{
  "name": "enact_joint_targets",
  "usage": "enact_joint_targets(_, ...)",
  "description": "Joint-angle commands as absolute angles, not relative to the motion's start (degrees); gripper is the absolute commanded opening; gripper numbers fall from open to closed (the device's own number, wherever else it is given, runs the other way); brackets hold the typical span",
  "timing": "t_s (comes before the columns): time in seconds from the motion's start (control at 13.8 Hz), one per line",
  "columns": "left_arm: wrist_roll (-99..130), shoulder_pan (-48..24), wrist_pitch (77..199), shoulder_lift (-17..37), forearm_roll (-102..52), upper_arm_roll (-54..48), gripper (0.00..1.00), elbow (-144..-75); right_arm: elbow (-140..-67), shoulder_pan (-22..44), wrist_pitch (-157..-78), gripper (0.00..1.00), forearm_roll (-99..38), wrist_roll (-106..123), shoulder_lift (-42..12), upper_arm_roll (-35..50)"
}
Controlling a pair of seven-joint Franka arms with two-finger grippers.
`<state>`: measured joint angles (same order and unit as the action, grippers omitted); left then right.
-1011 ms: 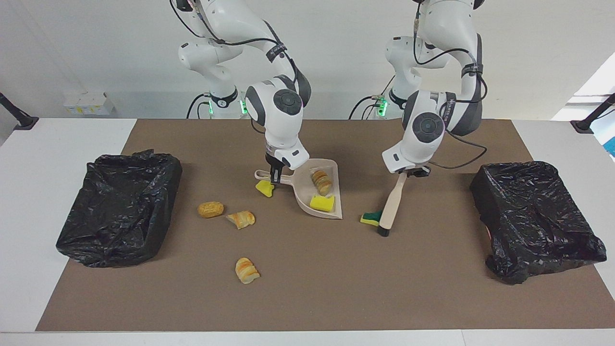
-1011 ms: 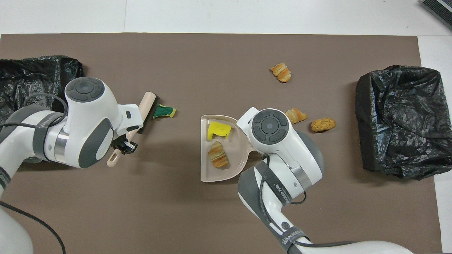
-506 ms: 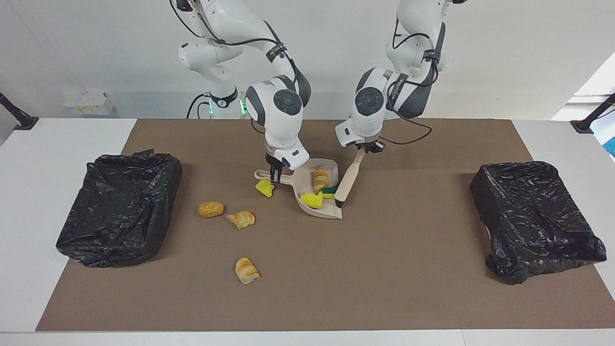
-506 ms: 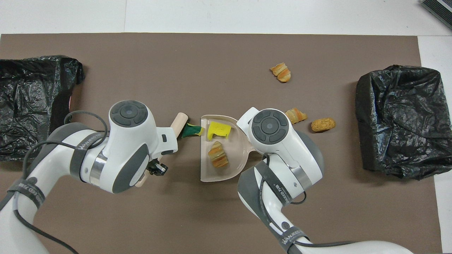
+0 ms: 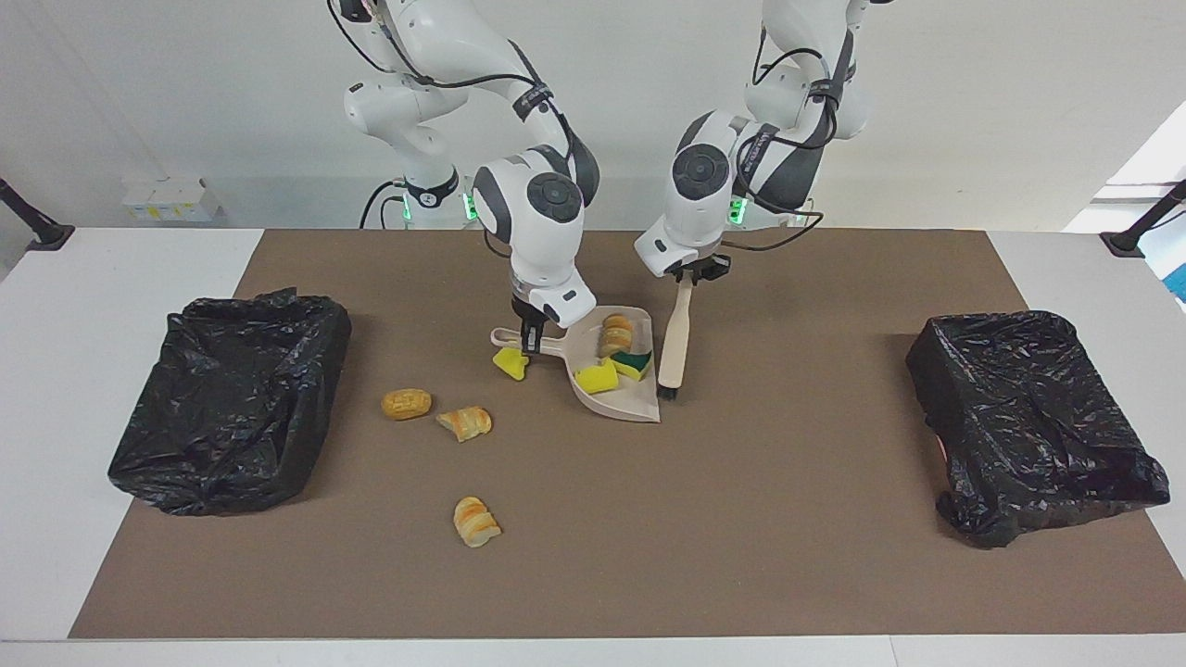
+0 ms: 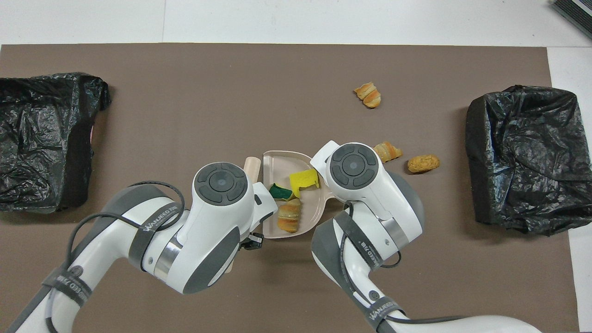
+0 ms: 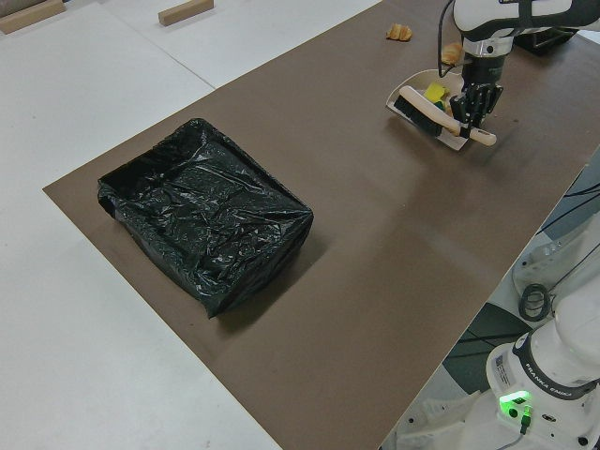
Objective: Sweep and dump trash in bin
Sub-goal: 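Sweep the green sponge into the dustpan with the left gripper's brush, then carry the loaded dustpan with the right gripper to the nearer black bag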
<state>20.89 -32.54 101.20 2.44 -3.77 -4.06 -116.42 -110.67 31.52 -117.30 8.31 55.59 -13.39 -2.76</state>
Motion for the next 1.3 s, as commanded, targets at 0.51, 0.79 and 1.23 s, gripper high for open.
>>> enact_joint_targets(0.51,38.0,-35.6,99.6,-6.5,-4.4,-4.5,0.00,-120.1,-109.1,29.0,-117.3,0.00,9.1,57.1,-11.3,-2.4)
enact_joint_targets(0.79,42.7,-40.4,107.3,-14.0,-4.7,-4.7,0.00,-131.4,-108.0,24.7,-116.0,0.00,8.4,63.8,-8.1,-2.4)
enact_joint_targets(1.23,44.6,-48.7,110.6,-14.9,-12.0,-4.7,0.00,-138.8,-99.4,15.8,-104.6,0.00,3.3,73.8,-7.5,-2.7)
